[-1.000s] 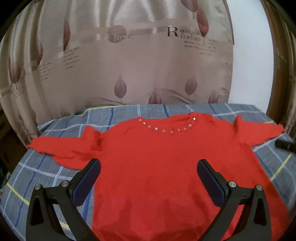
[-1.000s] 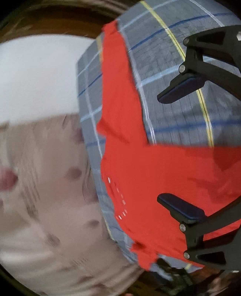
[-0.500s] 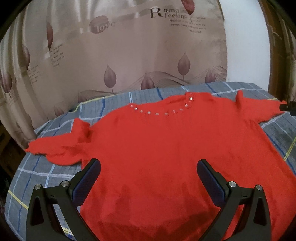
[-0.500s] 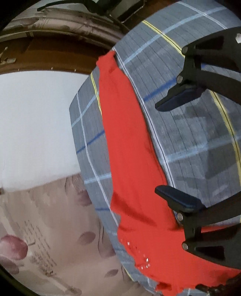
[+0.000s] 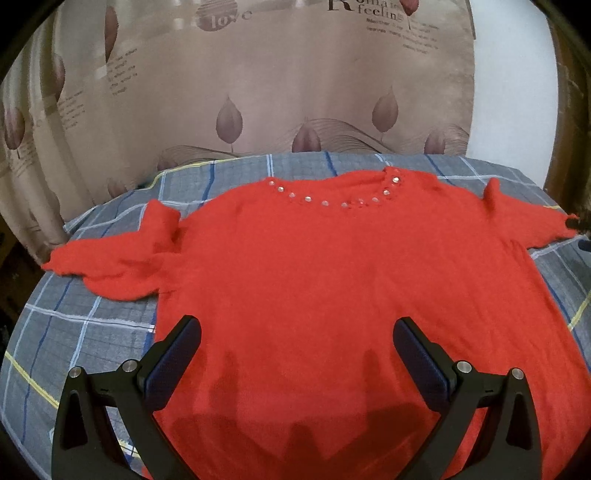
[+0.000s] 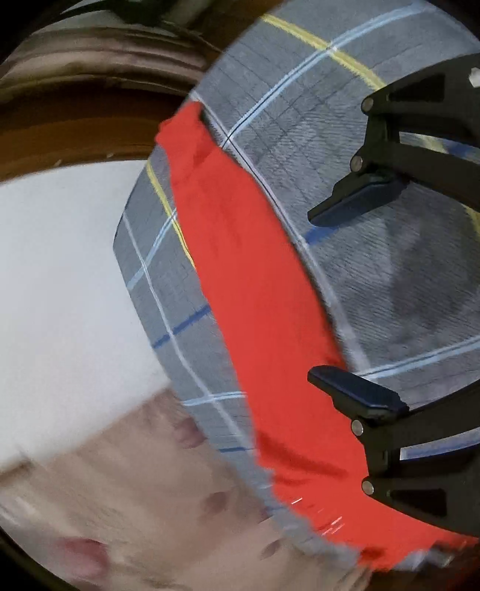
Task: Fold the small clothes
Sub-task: 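Move the right gripper to the sweater's sleeve cuff and grasp it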
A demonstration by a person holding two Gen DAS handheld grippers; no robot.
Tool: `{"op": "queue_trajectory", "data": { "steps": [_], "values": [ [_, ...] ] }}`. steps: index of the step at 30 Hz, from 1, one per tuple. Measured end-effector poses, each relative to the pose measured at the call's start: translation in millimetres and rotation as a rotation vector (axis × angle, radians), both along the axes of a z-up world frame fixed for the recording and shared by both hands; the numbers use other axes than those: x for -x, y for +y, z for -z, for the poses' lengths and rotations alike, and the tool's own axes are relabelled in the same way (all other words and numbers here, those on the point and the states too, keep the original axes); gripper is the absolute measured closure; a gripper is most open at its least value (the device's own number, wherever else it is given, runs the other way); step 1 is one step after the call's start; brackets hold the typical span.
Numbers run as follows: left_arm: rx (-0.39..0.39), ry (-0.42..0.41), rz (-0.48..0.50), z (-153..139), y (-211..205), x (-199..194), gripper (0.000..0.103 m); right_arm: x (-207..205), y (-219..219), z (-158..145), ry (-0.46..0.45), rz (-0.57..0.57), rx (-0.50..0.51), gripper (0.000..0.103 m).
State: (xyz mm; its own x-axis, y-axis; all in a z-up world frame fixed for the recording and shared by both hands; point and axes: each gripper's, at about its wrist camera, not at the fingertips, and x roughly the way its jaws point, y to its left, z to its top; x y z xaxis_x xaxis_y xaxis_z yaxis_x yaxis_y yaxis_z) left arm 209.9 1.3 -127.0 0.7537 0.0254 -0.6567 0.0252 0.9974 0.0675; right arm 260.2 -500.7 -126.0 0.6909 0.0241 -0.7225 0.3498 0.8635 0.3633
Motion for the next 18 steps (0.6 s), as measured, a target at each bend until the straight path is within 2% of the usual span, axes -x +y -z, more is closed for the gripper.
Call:
{"op": "queue_trajectory", "data": {
  "steps": [6,8,14,18],
  "values": [
    [-0.016,0.038,0.018,4,-4,-5,0.0,0,-83,20,-0.081,0.131,-0.386,0.028],
    [-0.015,0.044,0.017,5,-4,-5,0.0,0,-106,27,-0.107,0.167,-0.471,0.031],
    [-0.011,0.07,0.015,8,-3,-9,0.0,-5,-143,32,-0.144,0.261,-0.576,0.032],
    [-0.007,0.081,0.017,10,-3,-10,0.0,-20,-153,31,-0.125,0.268,-0.572,0.032]
  ]
}}
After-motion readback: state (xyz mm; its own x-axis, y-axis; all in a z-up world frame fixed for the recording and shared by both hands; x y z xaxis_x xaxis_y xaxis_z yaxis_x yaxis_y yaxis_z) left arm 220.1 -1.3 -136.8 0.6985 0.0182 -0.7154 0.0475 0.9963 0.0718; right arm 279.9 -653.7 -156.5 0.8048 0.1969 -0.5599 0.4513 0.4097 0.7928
